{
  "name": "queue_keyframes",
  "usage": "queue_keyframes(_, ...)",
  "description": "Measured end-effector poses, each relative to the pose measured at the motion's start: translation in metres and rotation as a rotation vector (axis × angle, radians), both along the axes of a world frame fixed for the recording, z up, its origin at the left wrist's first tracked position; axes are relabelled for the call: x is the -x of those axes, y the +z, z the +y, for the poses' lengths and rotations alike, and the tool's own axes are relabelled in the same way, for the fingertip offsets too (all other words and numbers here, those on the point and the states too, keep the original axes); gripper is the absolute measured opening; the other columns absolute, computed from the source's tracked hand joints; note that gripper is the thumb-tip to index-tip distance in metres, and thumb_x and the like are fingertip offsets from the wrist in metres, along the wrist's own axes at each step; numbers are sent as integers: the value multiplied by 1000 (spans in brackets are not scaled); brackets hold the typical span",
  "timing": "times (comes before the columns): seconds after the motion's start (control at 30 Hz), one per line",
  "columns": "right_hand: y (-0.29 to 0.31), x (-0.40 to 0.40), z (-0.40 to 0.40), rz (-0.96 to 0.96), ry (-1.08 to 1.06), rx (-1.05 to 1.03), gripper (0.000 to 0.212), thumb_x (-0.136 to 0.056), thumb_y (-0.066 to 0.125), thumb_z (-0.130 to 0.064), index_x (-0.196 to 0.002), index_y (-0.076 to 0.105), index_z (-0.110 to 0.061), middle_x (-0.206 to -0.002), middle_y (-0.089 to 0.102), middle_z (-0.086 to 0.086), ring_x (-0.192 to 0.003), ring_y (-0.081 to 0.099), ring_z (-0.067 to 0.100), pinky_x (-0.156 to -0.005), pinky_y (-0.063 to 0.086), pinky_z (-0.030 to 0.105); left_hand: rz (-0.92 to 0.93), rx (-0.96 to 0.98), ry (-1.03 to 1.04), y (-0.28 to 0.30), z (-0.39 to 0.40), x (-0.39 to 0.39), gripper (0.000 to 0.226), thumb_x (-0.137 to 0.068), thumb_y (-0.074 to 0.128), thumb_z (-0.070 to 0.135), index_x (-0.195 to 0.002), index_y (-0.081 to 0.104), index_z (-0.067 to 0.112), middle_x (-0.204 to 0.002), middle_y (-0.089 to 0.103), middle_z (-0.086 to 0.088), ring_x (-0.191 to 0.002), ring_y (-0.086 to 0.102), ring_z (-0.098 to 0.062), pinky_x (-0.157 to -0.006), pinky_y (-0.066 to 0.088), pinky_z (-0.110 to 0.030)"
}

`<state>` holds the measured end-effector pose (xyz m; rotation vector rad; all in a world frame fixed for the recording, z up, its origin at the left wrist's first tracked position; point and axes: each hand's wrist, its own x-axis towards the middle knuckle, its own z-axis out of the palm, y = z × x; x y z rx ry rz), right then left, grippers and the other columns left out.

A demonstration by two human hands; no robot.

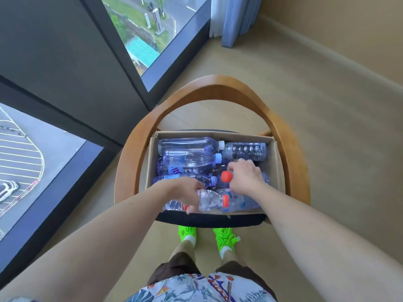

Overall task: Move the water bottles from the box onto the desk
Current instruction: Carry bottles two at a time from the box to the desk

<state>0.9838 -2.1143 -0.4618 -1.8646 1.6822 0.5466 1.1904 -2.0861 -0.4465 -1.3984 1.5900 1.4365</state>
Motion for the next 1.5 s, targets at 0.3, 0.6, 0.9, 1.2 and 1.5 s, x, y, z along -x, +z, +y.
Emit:
queue_keyframes(0.3, 94, -7, -29, -517, -443, -55, 13, -72, 62, -12, -73, 71, -21, -70, 67, -4, -70, 60, 20, -58, 45, 22, 52, 76, 395, 51, -11, -18, 74, -57, 76, 22, -127, 56, 13, -135, 56, 6, -109, 59, -16, -88, 57, -37)
queue_keyframes(0.6, 172, 3, -38, -989, -448, -480, 61, -64, 72, -6, -125, 61, -5, -106, 69, 14, -96, 64, 29, -92, 52, 48, 291, 253, 1075, 149, 28, -23, 58, -70, 71, 23, -125, 62, 5, -126, 65, -11, -116, 66, -30, -102, 55, -50)
queue_keyframes(0.9, 216, -73, 6, -1062, -357, -774, 77, -76, 76, -67, -128, 56, -15, -116, 70, 22, -113, 69, 35, -85, 60, 51, 392, 607, 1641, 216, 137, -30, 71, -56, 90, 67, -111, 66, 29, -103, 75, -5, -85, 78, -21, -67, 60, -35)
queue_keyframes(1.2, 268, -162, 143, -1038, 239, -792, 47, -69, 88, -14, -107, 60, -12, -86, 62, 12, -69, 64, 26, -72, 57, 45, 223, 890, 1945, 269, 305, -43, 55, -68, 92, 31, -114, 67, 13, -92, 75, -9, -75, 72, -21, -62, 59, -30)
queue_keyframes(1.5, 308, -190, 381, -1000, 621, -890, 49, -71, 80, -2, -115, 58, -5, -95, 61, 22, -80, 63, 35, -79, 58, 51, -134, 1080, 2275, 303, 555, -3, 46, -72, 90, 29, -109, 64, 20, -102, 72, -8, -89, 72, -26, -62, 60, -33)
